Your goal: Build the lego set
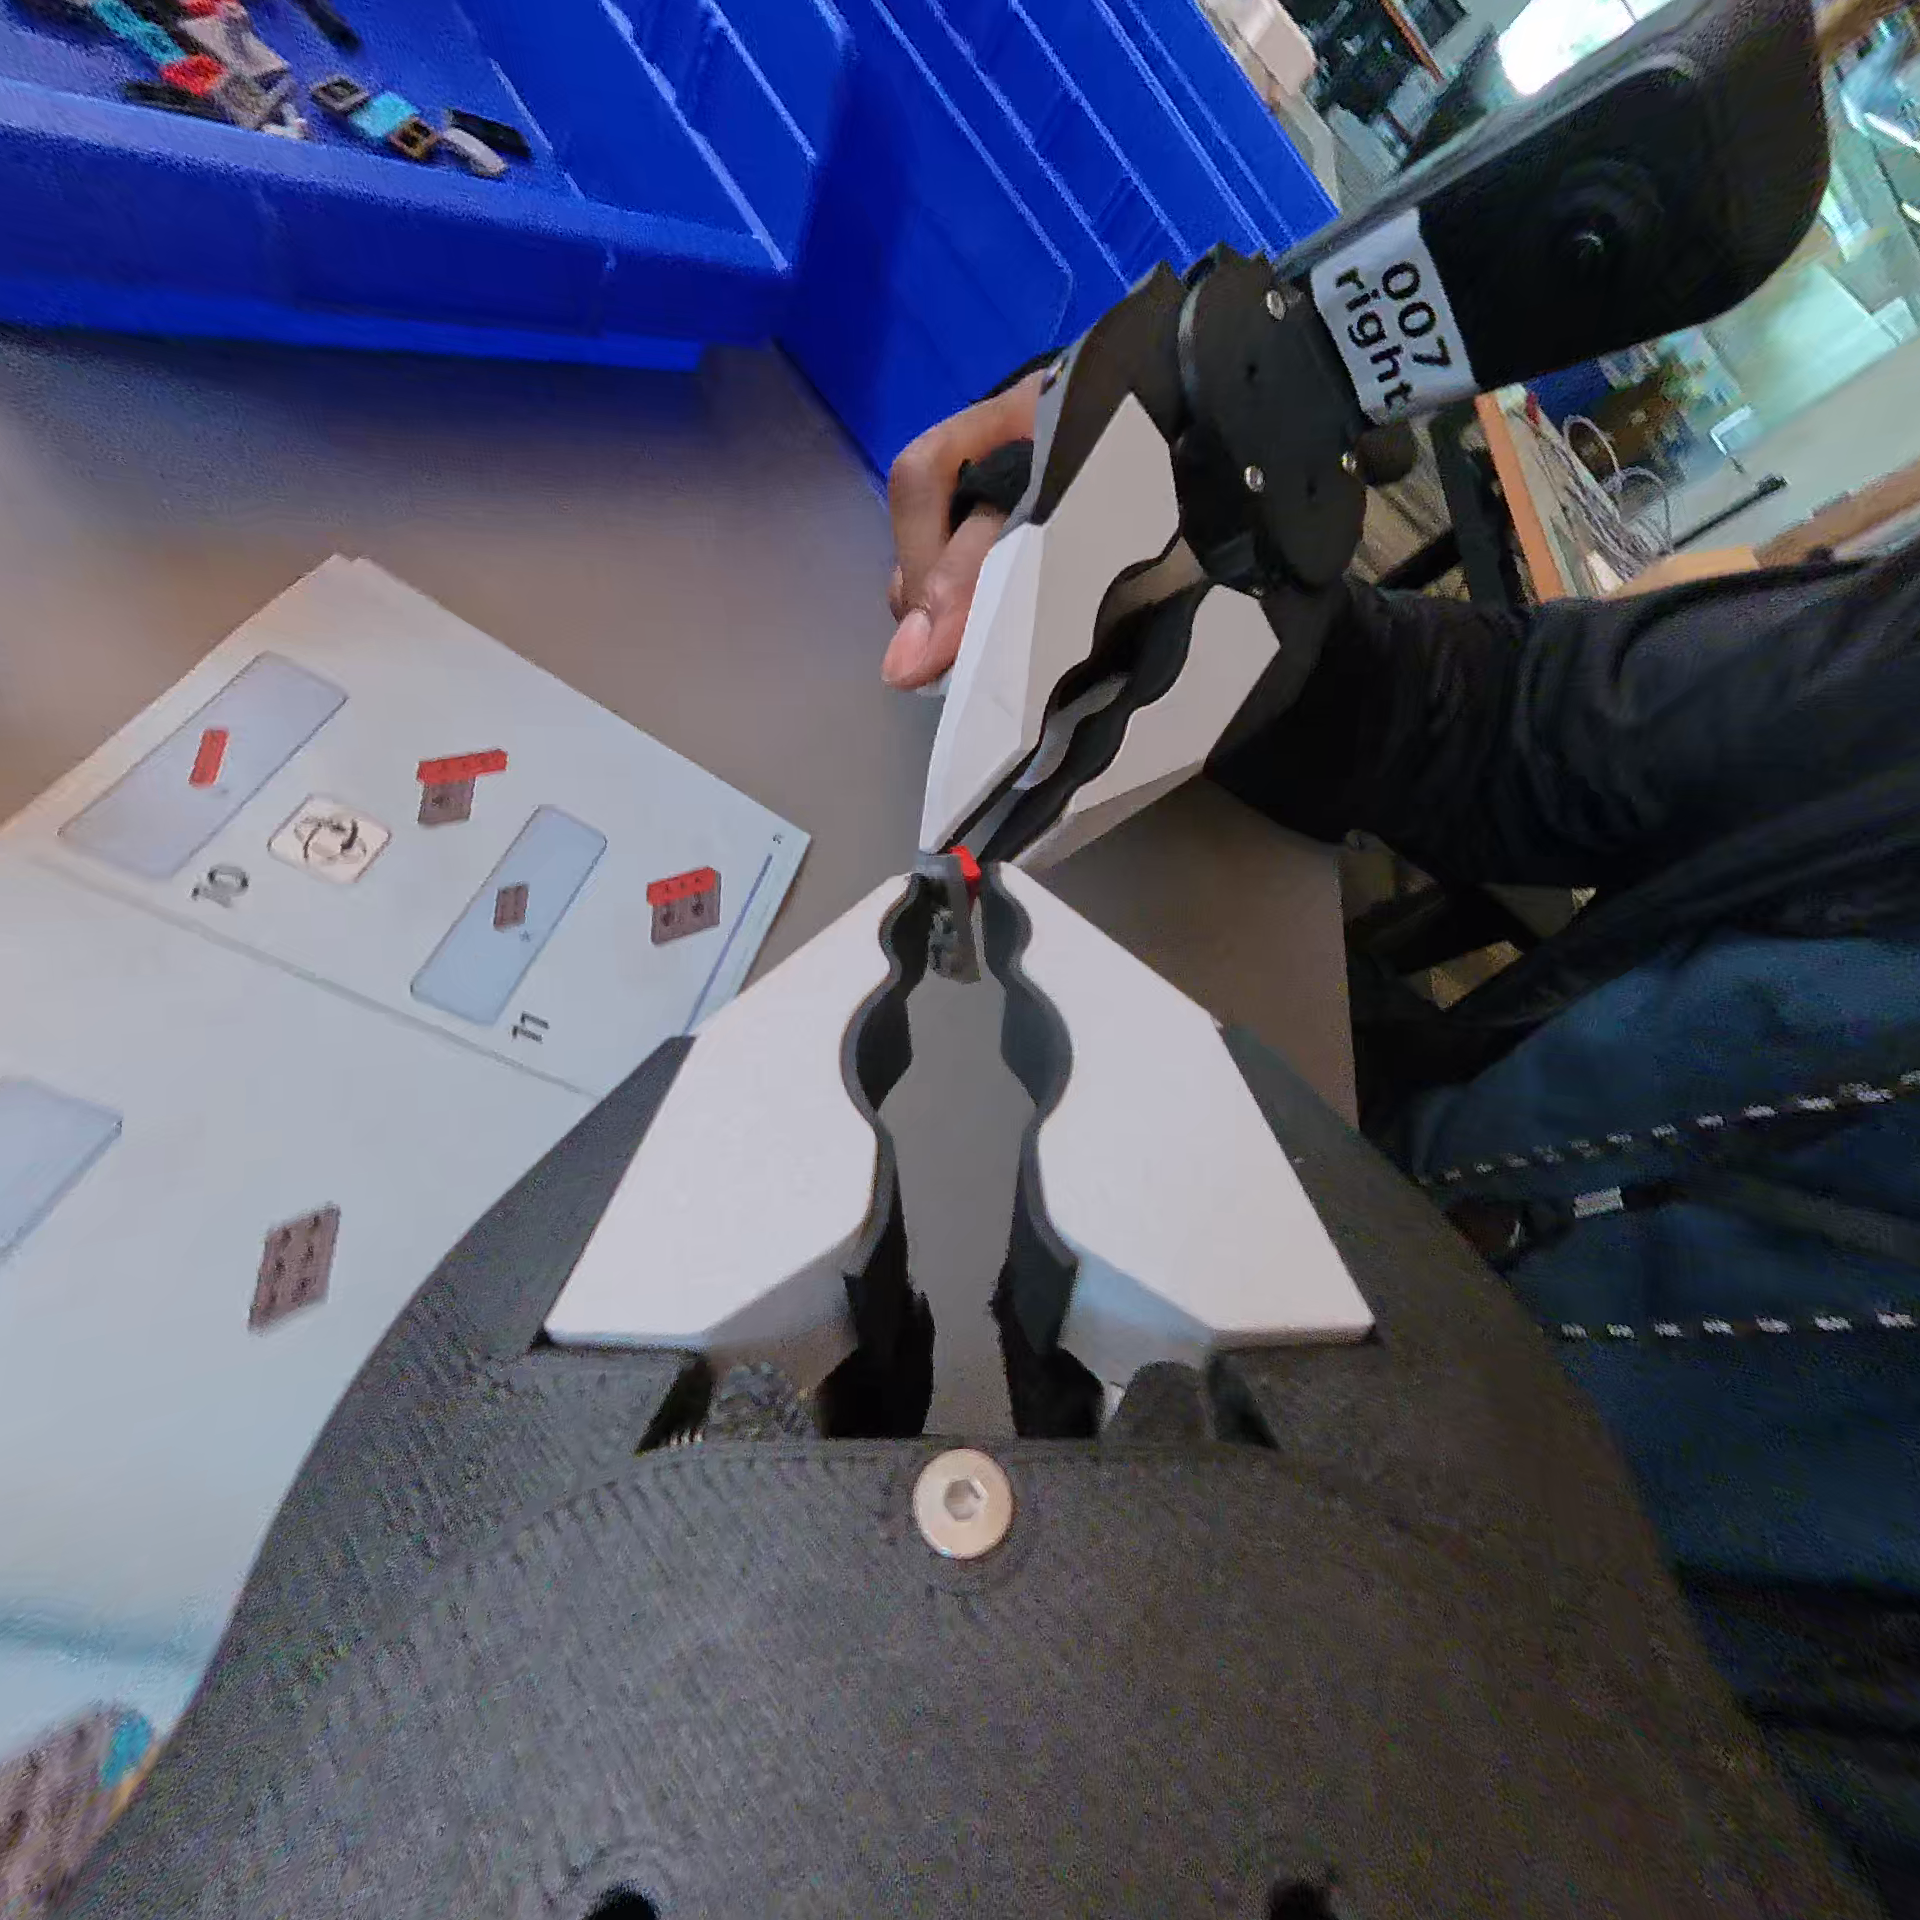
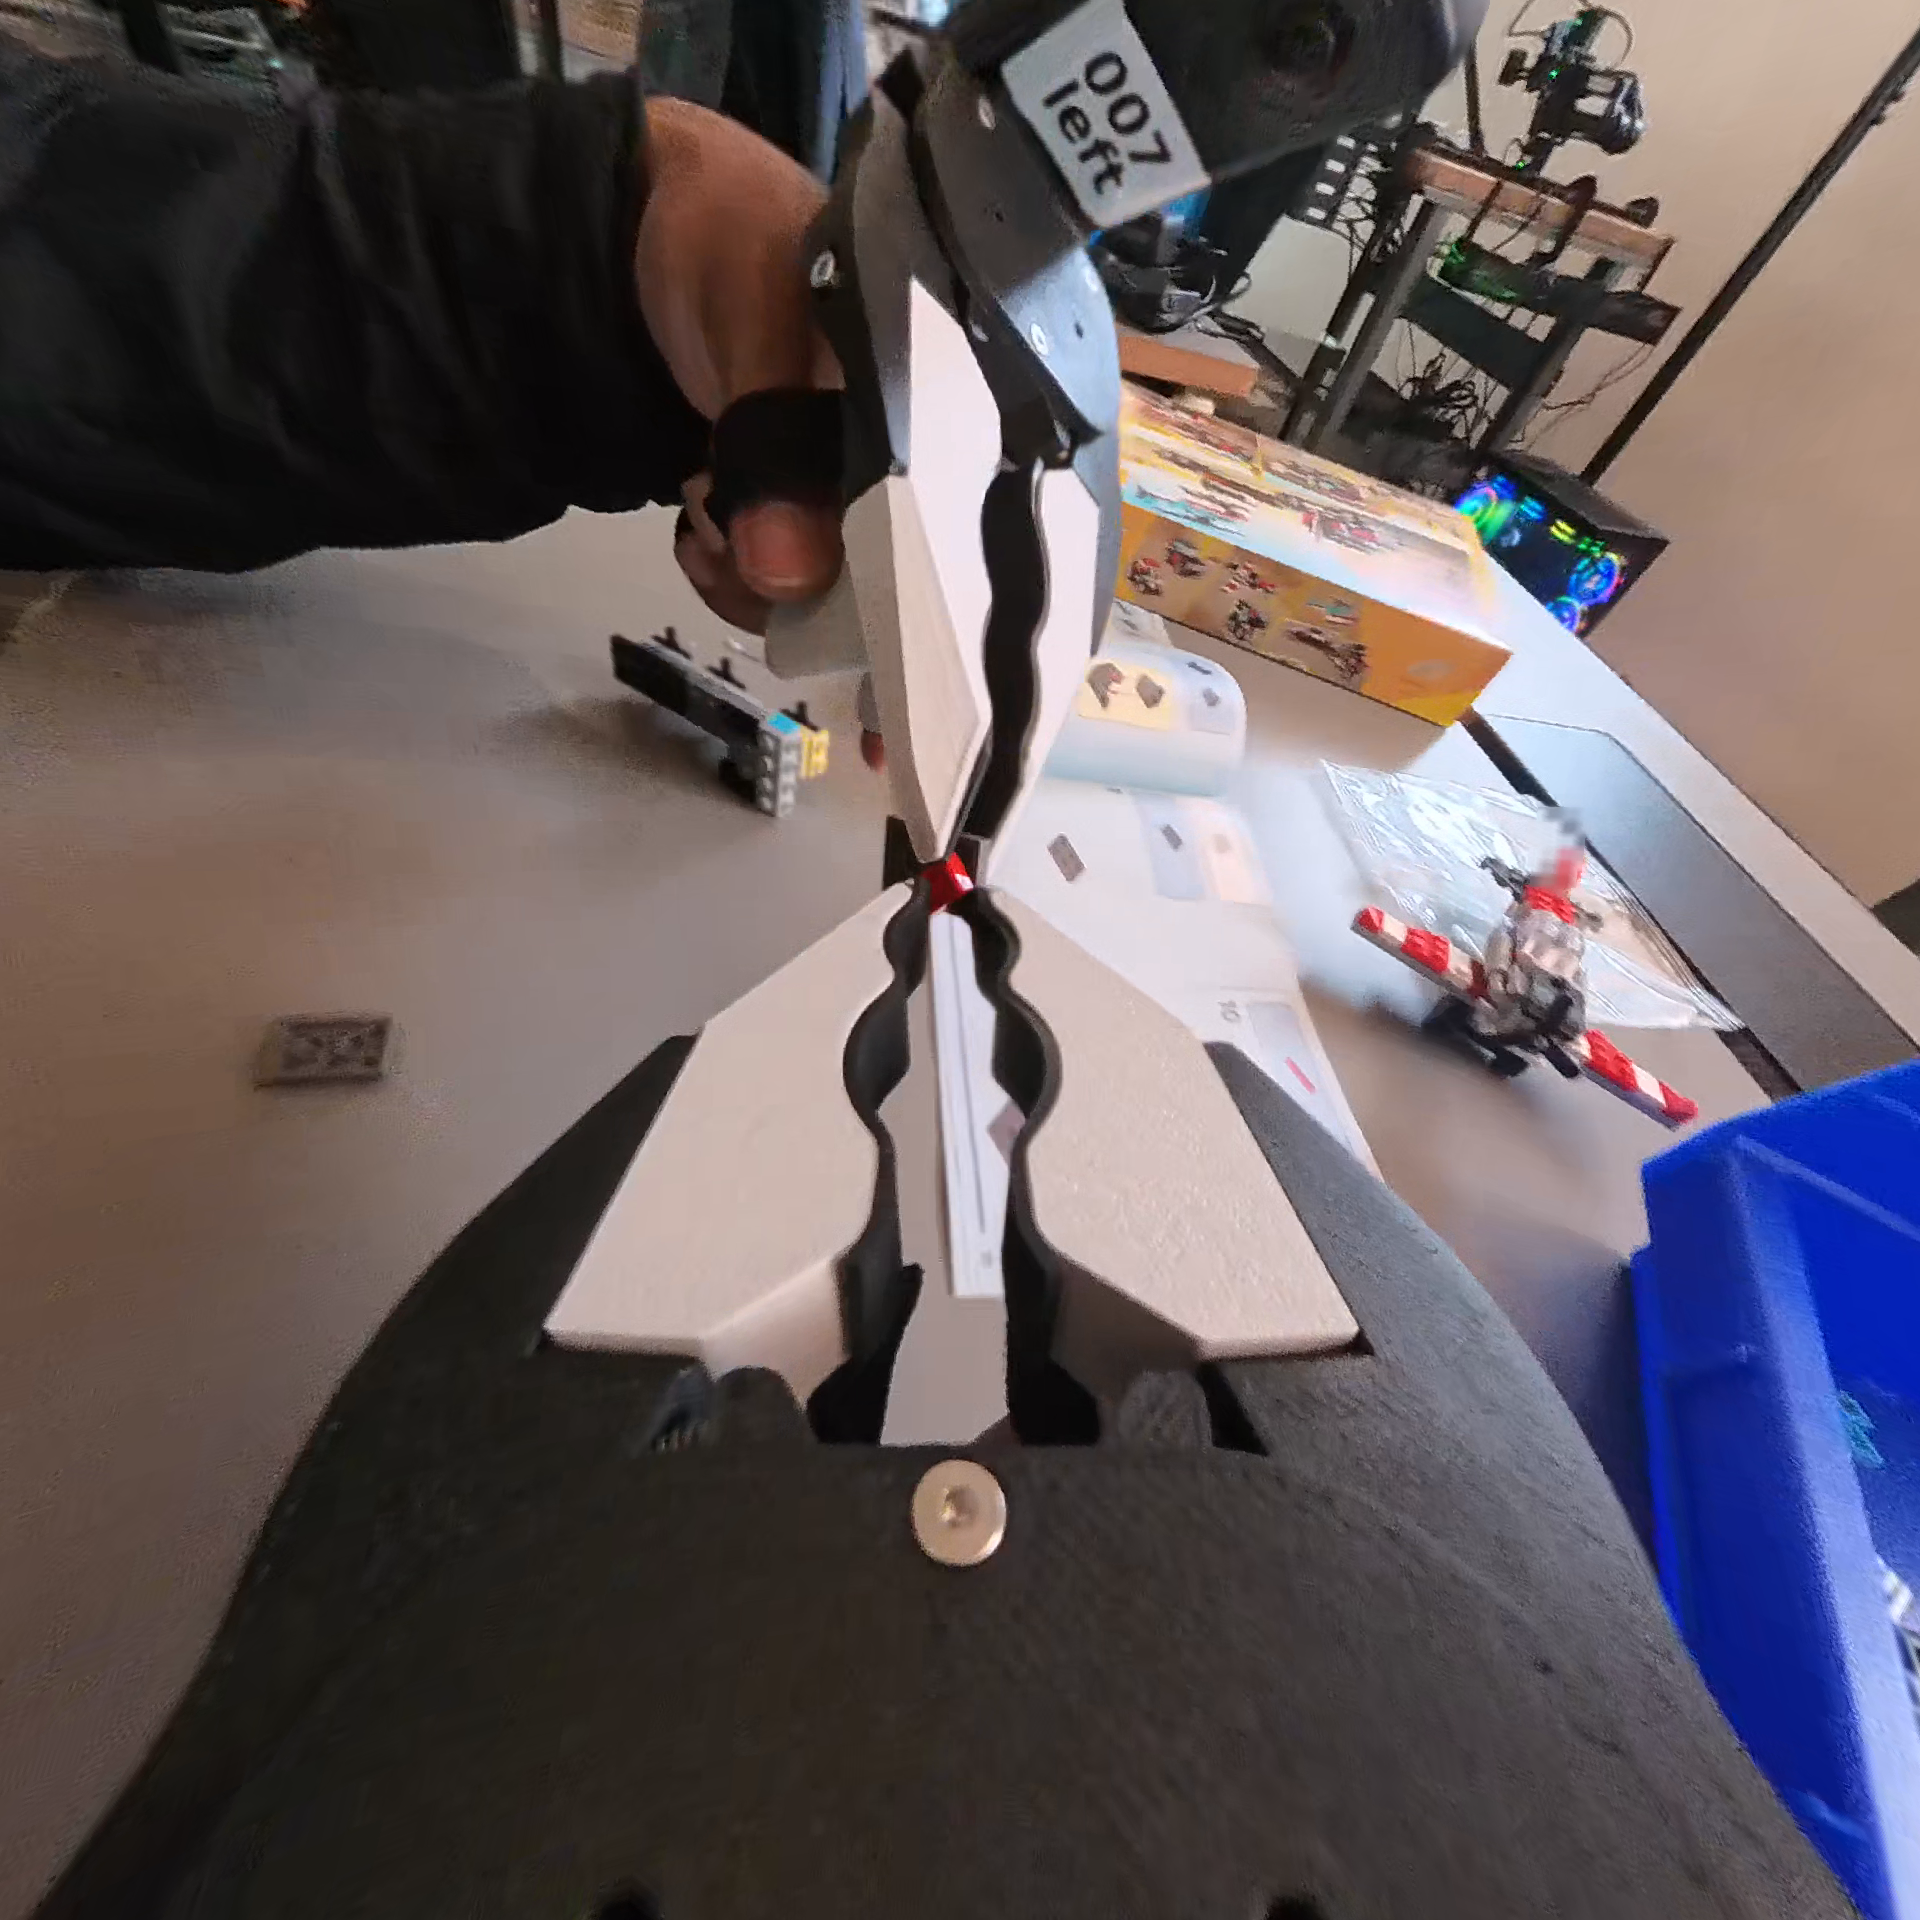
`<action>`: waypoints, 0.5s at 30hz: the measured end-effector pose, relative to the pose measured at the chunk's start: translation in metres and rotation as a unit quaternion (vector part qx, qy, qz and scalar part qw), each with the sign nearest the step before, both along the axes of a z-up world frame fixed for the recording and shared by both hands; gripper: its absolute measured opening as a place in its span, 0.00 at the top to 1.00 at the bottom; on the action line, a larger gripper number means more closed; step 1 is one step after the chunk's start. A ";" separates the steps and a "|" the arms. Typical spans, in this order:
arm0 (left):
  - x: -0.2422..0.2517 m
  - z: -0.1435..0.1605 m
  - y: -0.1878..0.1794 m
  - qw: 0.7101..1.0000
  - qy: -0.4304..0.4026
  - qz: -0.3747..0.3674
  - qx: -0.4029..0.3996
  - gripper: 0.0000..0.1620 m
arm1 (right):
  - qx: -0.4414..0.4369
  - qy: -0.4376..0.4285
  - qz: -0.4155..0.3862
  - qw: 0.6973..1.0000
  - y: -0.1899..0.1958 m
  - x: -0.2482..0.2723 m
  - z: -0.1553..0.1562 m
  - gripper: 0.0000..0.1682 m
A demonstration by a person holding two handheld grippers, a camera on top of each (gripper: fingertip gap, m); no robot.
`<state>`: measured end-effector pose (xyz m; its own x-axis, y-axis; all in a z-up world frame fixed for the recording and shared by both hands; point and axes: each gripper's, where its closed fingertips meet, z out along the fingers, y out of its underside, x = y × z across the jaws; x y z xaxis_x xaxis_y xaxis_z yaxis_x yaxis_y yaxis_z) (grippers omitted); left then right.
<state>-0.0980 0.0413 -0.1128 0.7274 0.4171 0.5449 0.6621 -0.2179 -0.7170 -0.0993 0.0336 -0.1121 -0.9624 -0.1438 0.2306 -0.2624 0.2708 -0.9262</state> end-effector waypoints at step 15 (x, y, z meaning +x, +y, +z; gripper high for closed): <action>-0.010 -0.024 0.006 0.999 0.004 -0.039 0.004 0.94 | 0.031 0.024 0.000 0.999 0.006 -0.011 -0.024 0.95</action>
